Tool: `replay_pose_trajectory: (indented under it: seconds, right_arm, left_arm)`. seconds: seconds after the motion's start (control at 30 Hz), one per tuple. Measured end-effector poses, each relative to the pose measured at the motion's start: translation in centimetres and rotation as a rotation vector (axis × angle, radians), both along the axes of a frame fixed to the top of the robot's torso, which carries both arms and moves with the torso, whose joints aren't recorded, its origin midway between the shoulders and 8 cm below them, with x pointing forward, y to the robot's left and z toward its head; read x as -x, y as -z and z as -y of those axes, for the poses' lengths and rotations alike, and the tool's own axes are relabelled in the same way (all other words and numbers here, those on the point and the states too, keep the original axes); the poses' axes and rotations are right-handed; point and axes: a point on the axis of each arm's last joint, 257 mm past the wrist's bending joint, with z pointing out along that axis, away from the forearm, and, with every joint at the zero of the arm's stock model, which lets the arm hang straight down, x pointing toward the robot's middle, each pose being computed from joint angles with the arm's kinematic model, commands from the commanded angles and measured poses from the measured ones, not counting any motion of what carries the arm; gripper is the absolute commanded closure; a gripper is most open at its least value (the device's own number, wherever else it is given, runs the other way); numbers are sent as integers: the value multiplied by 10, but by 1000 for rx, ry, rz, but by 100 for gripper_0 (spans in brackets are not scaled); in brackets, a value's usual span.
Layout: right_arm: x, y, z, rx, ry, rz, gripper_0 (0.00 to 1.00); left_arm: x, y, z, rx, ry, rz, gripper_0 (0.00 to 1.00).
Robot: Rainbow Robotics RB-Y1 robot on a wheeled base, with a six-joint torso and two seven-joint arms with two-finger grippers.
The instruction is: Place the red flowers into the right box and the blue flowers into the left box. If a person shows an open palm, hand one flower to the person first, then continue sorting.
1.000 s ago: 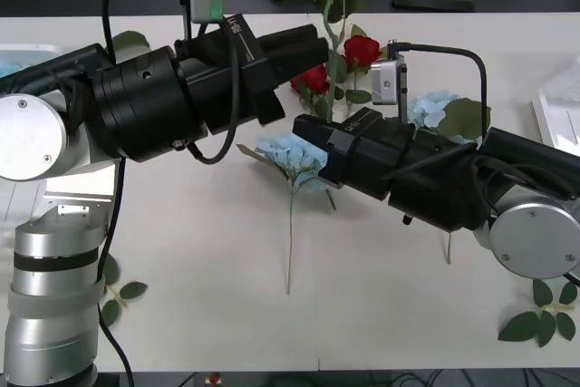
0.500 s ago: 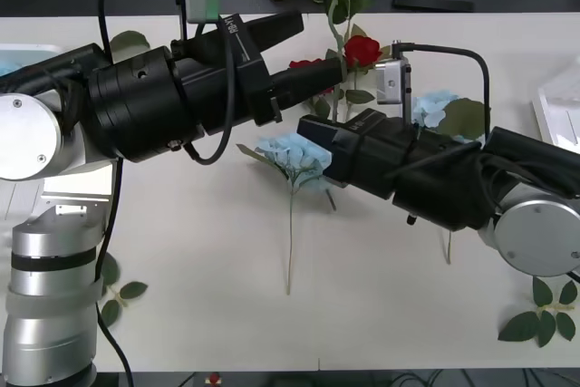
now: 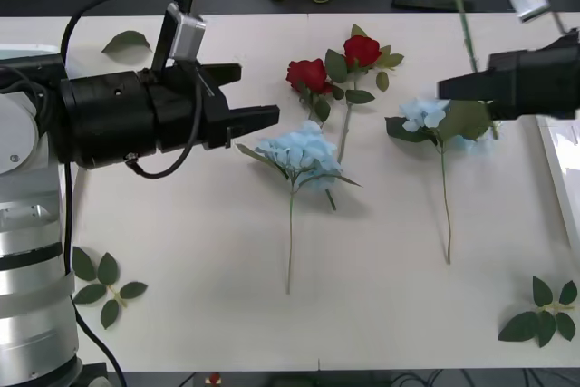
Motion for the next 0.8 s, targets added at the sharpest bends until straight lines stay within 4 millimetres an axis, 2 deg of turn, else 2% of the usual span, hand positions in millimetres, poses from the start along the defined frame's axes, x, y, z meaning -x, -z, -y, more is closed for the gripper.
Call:
replay_pose_trajectory:
  seconds: [0.13,0.2,0.27,0.37,0.47,0.57,0.7,0.8]
  right_arm:
    - [5,16,57,117,45,-131,100]
    - [4,27,85,175,110,-192,100]
    - [11,45,120,265,177,-285,100]
    - [14,61,164,336,283,-378,100]
    - [18,79,221,420,413,-462,100]
    - [16,92,274,460,547,-506,100]
    - [21,106,335,510,699,-551,100]
    - [25,112,380,569,809,-554,100]
  left_arm:
    - [-8,35,-18,-51,-100,-195,0]
    - [-8,52,-26,-105,-131,-244,0]
    - [-6,67,-33,-188,-152,-263,0]
    - [-3,81,-38,-228,-192,-346,0]
    - [3,98,-45,-259,-270,-494,0]
    - [6,104,-40,-306,-292,-537,0]
    - [9,111,-32,-399,-302,-532,0]
    - [11,117,-22,-403,-368,-596,0]
